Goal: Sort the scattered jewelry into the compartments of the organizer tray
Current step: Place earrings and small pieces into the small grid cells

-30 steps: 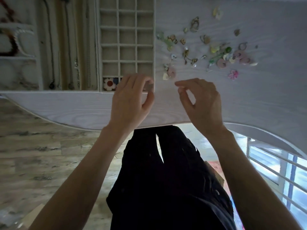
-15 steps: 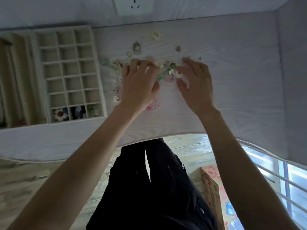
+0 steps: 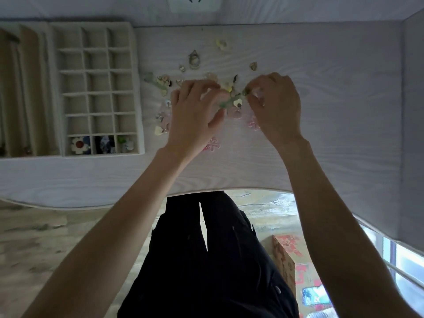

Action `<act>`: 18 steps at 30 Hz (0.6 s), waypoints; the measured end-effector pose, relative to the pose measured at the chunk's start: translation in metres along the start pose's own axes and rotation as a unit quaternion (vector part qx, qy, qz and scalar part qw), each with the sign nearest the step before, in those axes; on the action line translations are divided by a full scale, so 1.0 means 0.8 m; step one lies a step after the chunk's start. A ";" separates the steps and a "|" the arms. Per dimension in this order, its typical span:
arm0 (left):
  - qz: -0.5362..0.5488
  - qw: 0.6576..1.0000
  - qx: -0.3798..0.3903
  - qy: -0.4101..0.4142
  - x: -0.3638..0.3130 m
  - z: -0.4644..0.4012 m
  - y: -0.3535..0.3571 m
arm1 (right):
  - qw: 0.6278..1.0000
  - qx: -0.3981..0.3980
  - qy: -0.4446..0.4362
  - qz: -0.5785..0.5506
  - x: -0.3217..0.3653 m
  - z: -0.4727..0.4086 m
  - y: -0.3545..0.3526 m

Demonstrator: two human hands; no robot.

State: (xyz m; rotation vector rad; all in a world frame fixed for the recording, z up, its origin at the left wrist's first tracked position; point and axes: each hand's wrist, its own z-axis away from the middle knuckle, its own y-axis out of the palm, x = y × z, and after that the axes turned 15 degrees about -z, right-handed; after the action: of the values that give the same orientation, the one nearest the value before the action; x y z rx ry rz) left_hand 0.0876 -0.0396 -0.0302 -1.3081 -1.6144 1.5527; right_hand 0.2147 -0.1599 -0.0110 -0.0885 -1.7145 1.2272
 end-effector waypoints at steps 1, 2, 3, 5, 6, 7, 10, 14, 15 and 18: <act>0.047 0.999 -0.001 -0.010 -0.002 0.004 -0.008 | 0.999 -0.017 -0.002 -0.028 0.005 0.005 -0.004; 0.095 0.995 0.001 -0.021 -0.005 0.008 -0.017 | 0.997 -0.034 -0.002 -0.066 0.011 0.009 -0.008; 0.137 0.990 0.005 -0.036 -0.008 0.012 -0.025 | 0.992 -0.049 0.001 -0.114 0.018 0.015 -0.012; 0.209 0.975 0.013 -0.068 -0.015 0.021 -0.040 | 0.975 -0.073 0.022 -0.206 0.037 0.027 -0.017; 0.234 0.969 0.013 -0.080 -0.016 0.026 -0.046 | 0.964 -0.077 0.040 -0.250 0.048 0.032 -0.014; 0.256 0.962 0.014 -0.090 -0.017 0.028 -0.049 | 0.952 -0.080 0.061 -0.289 0.056 0.037 -0.012; 0.318 0.939 0.039 -0.122 -0.015 0.031 -0.052 | 0.921 -0.064 0.114 -0.366 0.076 0.043 0.002; 0.364 0.917 0.046 -0.159 -0.001 0.043 -0.059 | 0.892 0.012 0.141 -0.430 0.102 0.052 0.021; 0.357 0.918 0.032 -0.172 0.006 0.051 -0.063 | 0.884 0.035 0.147 -0.441 0.111 0.055 0.028; 0.292 0.933 -0.018 -0.211 0.028 0.087 -0.074 | 0.875 0.099 0.161 -0.445 0.137 0.062 0.052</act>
State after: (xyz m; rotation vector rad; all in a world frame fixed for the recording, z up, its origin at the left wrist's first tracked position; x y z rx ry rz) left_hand 0.0014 -0.0417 0.0074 -1.6602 -1.5724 2.2997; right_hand 0.1039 -0.1130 0.0300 0.5408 -1.0938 0.6235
